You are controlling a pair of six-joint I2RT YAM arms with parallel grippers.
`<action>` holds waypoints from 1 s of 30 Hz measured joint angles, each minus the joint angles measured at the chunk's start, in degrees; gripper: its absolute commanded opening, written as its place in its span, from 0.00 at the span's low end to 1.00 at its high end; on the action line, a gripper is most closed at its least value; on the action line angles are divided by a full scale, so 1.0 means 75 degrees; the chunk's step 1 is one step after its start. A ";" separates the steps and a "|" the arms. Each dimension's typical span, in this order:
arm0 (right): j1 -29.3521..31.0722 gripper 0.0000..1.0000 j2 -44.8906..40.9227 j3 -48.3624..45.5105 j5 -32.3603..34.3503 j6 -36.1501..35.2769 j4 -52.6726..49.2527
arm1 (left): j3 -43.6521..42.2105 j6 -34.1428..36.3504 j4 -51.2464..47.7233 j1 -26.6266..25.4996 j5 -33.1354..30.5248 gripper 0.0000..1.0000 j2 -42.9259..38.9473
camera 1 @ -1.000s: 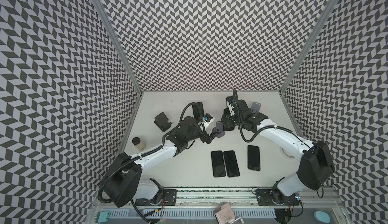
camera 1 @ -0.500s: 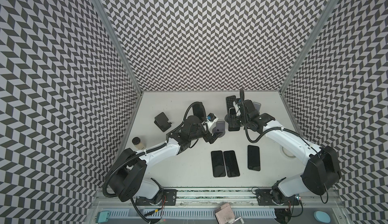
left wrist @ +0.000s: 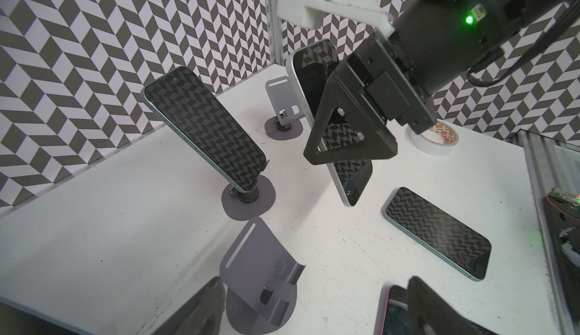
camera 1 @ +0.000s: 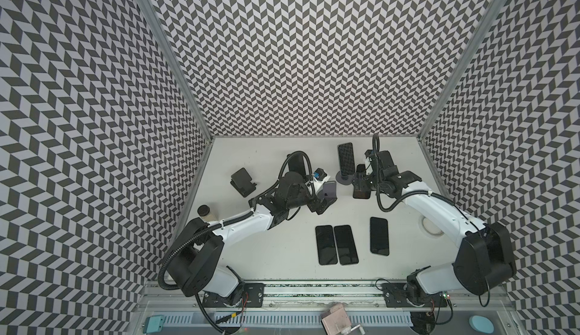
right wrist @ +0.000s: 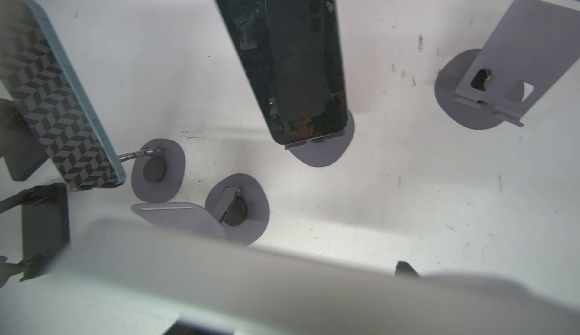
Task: Remove the phone from the phone stand
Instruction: 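Lift the phone off its stand with the left gripper while the right shifts aside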
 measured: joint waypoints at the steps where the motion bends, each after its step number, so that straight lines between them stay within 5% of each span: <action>1: -0.0079 0.64 -0.0035 -0.0047 -0.0017 -0.0003 -0.0006 | 0.0085 0.0003 0.0000 -0.0009 0.0003 0.91 0.0044; 21: -0.0804 0.62 -0.0070 0.0122 -0.0667 -0.0055 -0.0758 | 0.1614 -0.0099 -0.0437 -0.0609 -0.0350 0.91 0.0737; 30: -0.0901 0.61 0.0087 0.0364 -0.0283 0.0003 -0.1413 | 0.1845 0.0140 -0.0627 -0.0793 -0.0248 0.90 0.0723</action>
